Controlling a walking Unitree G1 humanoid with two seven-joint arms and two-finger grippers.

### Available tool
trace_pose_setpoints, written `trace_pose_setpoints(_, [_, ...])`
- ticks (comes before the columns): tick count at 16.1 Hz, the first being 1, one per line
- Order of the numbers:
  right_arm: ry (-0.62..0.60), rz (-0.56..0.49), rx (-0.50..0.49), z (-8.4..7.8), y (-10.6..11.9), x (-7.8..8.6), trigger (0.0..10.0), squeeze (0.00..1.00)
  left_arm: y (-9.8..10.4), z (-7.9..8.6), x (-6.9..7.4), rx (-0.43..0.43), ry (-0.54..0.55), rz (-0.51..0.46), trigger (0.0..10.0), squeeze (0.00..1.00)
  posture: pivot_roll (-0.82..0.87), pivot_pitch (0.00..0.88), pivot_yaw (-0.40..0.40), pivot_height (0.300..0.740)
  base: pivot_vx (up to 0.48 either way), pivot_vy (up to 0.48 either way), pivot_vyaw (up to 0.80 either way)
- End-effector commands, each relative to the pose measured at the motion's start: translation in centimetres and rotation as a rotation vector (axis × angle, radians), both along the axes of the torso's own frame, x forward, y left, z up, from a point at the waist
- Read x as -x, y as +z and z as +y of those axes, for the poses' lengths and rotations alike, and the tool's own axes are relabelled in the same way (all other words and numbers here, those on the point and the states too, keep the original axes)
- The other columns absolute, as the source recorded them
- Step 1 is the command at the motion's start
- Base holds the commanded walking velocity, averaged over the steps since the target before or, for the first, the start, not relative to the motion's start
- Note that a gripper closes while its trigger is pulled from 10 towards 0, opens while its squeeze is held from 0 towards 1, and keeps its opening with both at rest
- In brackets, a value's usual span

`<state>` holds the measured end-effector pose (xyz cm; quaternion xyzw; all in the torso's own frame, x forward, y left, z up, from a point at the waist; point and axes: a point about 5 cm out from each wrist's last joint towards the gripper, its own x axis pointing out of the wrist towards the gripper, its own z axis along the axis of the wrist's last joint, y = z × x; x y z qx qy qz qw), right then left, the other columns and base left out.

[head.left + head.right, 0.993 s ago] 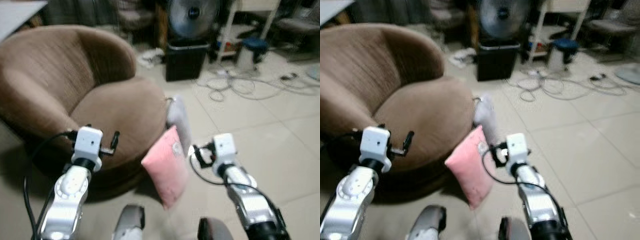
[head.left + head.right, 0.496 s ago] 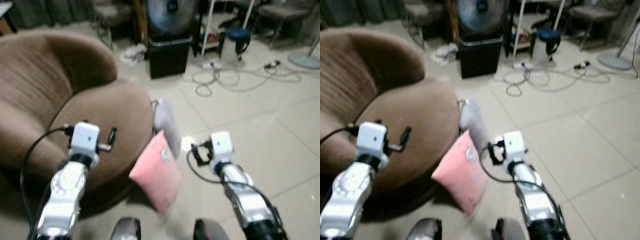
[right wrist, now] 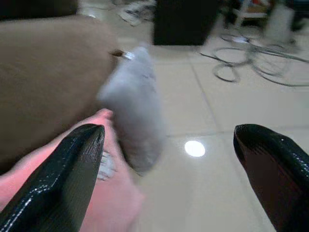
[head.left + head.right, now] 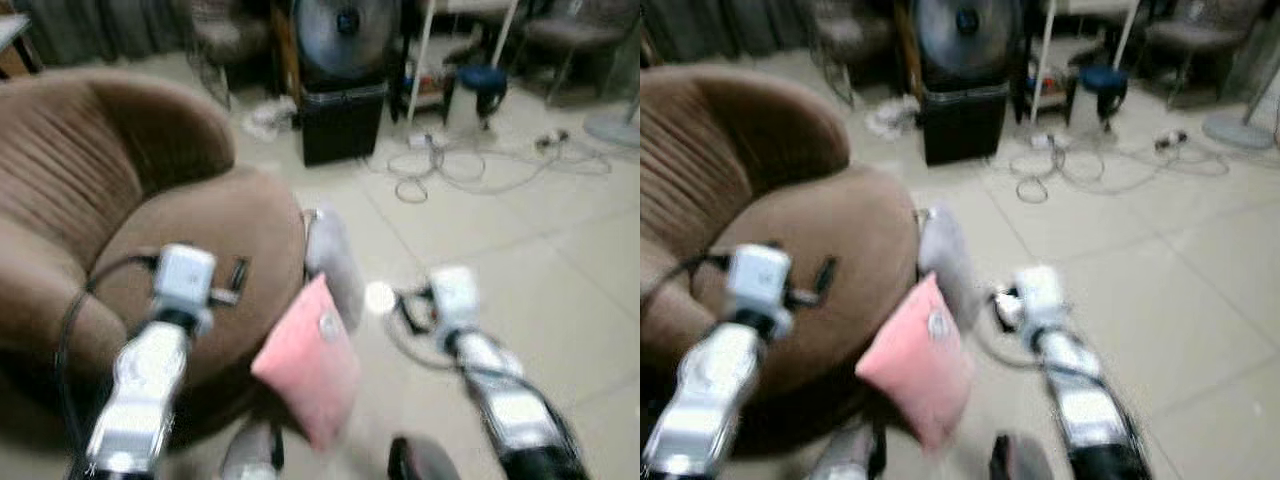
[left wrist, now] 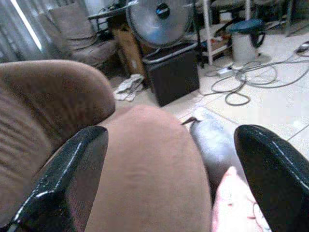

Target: Move the pillow to the sofa from floor

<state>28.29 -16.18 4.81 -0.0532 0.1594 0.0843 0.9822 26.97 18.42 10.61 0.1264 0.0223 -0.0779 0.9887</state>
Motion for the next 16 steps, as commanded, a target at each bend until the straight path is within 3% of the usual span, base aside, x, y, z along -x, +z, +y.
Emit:
trace_pose_setpoints(1, [0.023, -0.012, -0.014, 1.00, 0.37, -0.31, 10.0, 0.00, 0.30, 0.87, -0.09, -0.020, 0.018, -0.002, 10.0, 0.00, 0.08, 0.000, 0.026, 0.616, 0.292, 0.000, 0.00])
trace_pose_setpoints(6, [0.012, -0.010, -0.025, 0.92, 0.34, -0.28, 10.0, 0.00, 0.26, 0.80, -0.16, -0.019, 0.013, -0.001, 10.0, 0.00, 0.07, 0.000, 0.027, 0.616, 0.290, 0.000, 0.00])
trace_pose_setpoints(10, [0.012, -0.012, -0.022, 0.79, 0.38, -0.27, 10.0, 0.00, 0.26, 0.74, -0.19, -0.019, 0.009, -0.002, 10.0, 0.00, 0.07, 0.000, 0.027, 0.616, 0.304, 0.000, -0.62])
trace_pose_setpoints(16, [0.032, -0.010, -0.011, 0.93, 0.44, -0.34, 10.0, 0.00, 0.19, 0.78, -0.16, -0.023, 0.026, -0.003, 10.0, 0.00, 0.07, 0.000, 0.018, 0.616, 0.302, 0.000, 0.00])
